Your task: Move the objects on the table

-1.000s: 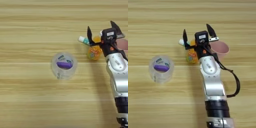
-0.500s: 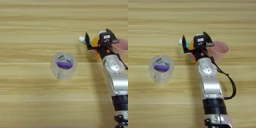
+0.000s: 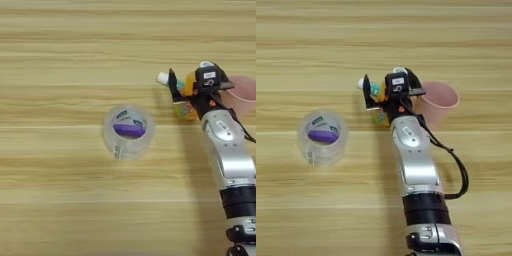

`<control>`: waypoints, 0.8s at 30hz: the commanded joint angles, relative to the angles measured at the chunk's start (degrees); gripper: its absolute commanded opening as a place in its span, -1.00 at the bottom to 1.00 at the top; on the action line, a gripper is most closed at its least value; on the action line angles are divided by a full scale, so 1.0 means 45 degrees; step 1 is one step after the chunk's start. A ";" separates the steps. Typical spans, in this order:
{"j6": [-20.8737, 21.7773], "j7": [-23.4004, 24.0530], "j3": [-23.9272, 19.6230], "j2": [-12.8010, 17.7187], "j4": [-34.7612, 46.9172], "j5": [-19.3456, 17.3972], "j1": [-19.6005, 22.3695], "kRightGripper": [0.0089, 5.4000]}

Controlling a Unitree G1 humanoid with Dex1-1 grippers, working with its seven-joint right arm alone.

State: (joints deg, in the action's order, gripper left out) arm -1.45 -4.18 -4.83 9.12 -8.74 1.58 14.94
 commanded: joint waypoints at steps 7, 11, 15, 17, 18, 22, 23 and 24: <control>-0.0156 -0.0123 0.0047 0.0087 0.0023 -0.0154 0.1042 0.99; -0.0293 -0.0140 0.0042 0.0058 -0.0043 -0.0191 0.1071 0.99; -0.0325 -0.0174 0.0053 0.0046 -0.0125 -0.0221 0.1088 0.99; -0.0335 -0.0205 0.0059 0.0048 -0.0145 -0.0242 0.1091 0.92; -0.0335 -0.0223 0.0063 0.0049 -0.0153 -0.0252 0.1093 0.88; -0.0309 -0.0328 0.0065 0.0048 -0.0189 -0.0290 0.1080 0.69; -0.0307 -0.0338 0.0065 0.0047 -0.0192 -0.0299 0.1079 0.67; -0.0306 -0.0343 0.0066 0.0048 -0.0197 -0.0307 0.1080 0.62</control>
State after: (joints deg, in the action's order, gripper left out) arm -3.43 -5.49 -4.45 8.69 -11.63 0.68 15.34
